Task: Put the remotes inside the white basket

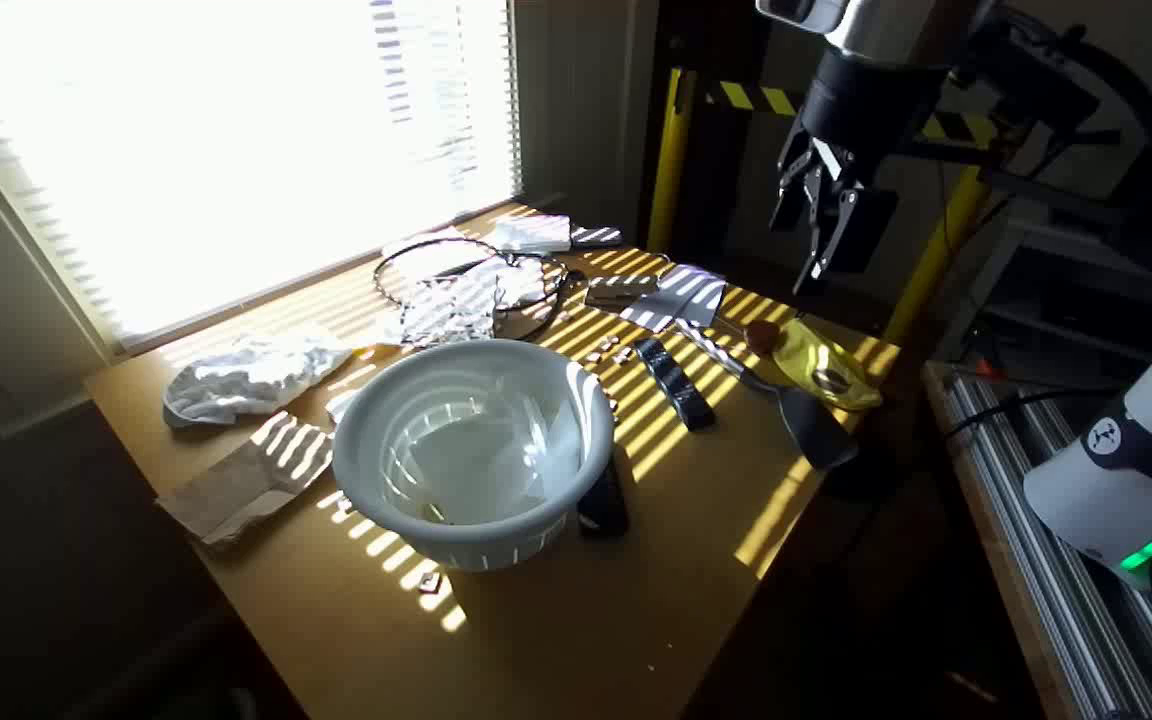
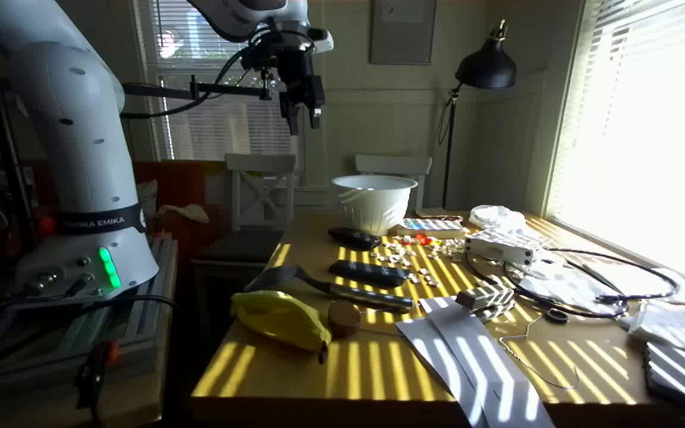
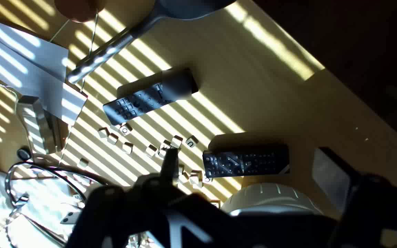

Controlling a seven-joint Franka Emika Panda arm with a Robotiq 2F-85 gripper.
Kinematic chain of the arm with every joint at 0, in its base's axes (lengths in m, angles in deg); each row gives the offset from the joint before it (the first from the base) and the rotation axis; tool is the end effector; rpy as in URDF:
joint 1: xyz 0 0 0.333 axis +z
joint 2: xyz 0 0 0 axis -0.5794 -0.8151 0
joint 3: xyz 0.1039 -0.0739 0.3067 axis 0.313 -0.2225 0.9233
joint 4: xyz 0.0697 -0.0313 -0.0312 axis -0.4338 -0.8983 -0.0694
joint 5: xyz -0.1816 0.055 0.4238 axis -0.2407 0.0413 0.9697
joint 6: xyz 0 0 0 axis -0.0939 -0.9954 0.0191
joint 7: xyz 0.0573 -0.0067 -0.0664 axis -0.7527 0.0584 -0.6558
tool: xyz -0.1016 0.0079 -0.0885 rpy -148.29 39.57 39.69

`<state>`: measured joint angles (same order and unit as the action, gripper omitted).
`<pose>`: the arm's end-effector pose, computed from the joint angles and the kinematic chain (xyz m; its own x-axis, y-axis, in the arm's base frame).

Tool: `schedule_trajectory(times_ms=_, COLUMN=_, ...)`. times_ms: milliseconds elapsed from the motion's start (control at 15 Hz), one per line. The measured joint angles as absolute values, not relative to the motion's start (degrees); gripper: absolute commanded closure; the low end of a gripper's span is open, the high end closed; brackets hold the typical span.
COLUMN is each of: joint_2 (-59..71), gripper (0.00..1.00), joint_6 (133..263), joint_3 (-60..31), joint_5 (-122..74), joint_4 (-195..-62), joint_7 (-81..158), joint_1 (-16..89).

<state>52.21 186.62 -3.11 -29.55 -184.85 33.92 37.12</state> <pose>0.4406 0.0559 0.3813 0.9728 0.2245 0.0576 0.2100 -0.9588 0.1912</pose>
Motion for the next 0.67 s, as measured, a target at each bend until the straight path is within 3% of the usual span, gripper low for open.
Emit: schedule_trajectory(times_ms=667, joint_2=51.8, gripper=0.0, joint_6=187.0, joint_3=-3.6, joint_5=-29.4, joint_4=-184.9, joint_7=34.1, joint_1=37.2)
